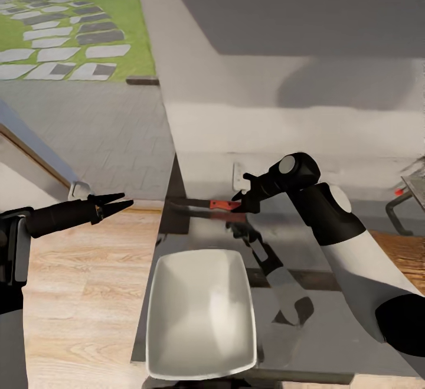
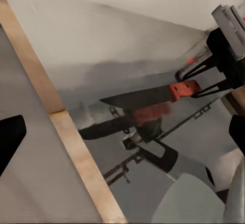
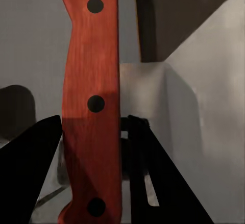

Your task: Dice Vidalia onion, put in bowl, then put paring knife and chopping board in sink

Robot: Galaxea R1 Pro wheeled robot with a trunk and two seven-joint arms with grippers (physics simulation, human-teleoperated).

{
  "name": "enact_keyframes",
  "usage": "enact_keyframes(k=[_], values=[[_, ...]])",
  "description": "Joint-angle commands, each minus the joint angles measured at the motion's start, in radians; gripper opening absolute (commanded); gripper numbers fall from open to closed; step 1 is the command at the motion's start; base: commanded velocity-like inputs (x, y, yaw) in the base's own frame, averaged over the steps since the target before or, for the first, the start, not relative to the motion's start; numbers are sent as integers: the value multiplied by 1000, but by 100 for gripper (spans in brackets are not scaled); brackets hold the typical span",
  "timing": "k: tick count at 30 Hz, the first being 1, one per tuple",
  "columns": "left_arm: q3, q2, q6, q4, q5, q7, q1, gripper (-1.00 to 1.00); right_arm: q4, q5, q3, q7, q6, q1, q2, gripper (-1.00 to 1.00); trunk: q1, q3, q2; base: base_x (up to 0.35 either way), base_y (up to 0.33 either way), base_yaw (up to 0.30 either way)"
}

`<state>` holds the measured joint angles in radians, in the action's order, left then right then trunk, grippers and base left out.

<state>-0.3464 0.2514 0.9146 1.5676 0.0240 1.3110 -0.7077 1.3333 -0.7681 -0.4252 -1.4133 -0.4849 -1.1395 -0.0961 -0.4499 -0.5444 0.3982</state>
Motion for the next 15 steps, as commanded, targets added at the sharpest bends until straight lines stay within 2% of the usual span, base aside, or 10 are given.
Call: enact_keyframes(k=[1,6,15], values=[[0,0,10,0,2,2,-1,100,1,-3,-2,-4,-11,-1,-1,-100,0,-1,2,-268,0,0],[0,0,10,0,2,2,0,100,1,-3,-3,-4,-11,-1,-1,-100,0,0,2,-203,0,0],[-1,0,10,0,2,2,0,100,1,-3,-3,-4,-11,-1,-1,-100,0,8,2,-31,0,0]])
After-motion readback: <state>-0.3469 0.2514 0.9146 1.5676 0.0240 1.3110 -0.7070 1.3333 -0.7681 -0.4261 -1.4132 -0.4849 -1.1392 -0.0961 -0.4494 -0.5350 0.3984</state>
